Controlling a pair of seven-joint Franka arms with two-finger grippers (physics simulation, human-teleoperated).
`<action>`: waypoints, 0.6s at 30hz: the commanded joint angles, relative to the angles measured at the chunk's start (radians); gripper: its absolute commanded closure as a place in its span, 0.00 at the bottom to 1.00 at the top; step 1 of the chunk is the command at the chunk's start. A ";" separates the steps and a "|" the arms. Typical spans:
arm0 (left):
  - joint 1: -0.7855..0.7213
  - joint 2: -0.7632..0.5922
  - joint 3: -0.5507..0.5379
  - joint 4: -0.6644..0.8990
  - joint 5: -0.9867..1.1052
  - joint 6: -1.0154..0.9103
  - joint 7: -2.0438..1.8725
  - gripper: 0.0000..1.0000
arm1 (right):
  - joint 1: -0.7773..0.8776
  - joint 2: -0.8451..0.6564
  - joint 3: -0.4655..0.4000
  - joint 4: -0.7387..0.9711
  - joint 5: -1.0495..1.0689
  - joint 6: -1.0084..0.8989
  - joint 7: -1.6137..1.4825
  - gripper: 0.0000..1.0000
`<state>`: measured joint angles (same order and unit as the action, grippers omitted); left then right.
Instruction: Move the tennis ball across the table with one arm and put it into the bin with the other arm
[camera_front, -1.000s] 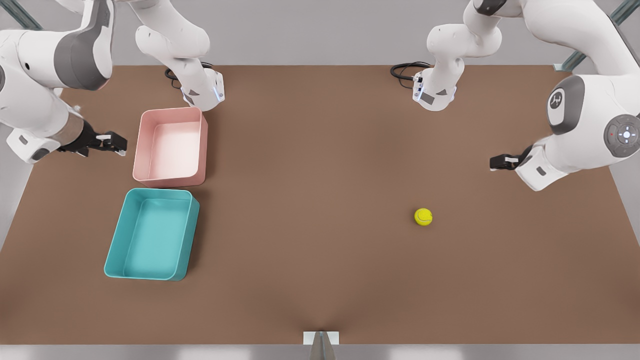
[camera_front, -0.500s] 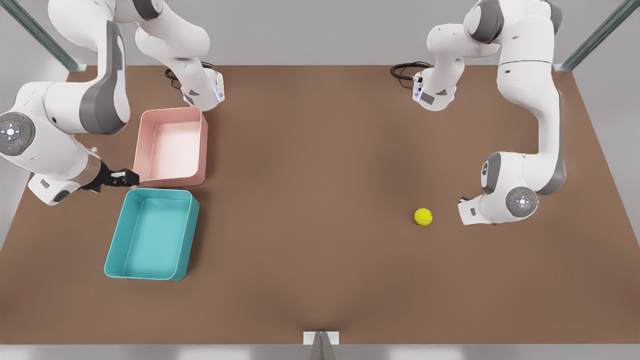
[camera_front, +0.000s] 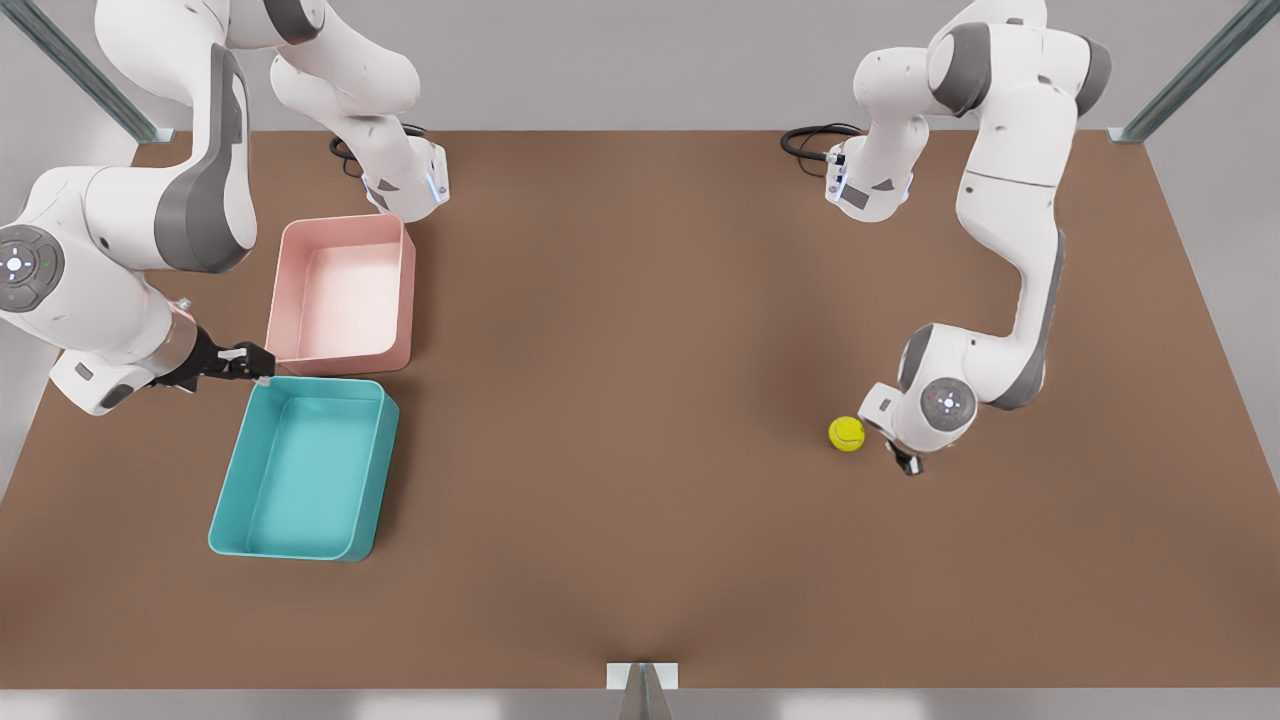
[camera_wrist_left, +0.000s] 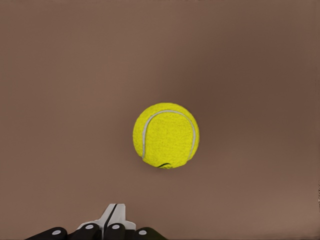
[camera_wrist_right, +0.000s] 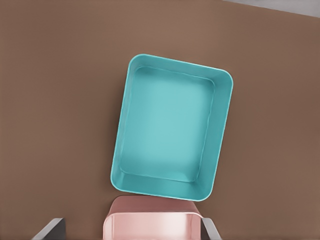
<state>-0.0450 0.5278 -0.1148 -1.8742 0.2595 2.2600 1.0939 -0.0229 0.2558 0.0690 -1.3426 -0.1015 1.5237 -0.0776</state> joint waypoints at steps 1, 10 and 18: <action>-0.001 0.009 -0.006 -0.014 0.003 0.036 0.409 0.79 | 0.000 -0.001 0.000 0.000 0.000 0.001 -0.008 0.00; -0.001 -0.019 -0.006 -0.137 0.009 0.138 0.374 0.79 | 0.001 0.000 0.000 0.000 0.000 0.000 -0.008 0.00; -0.019 -0.006 -0.006 -0.138 0.006 0.184 0.304 0.79 | 0.001 0.006 0.000 0.000 0.005 0.000 -0.008 0.00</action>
<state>-0.0610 0.5223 -0.1211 -2.0135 0.2677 2.4137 1.3240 -0.0215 0.2623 0.0690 -1.3427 -0.0982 1.5237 -0.0827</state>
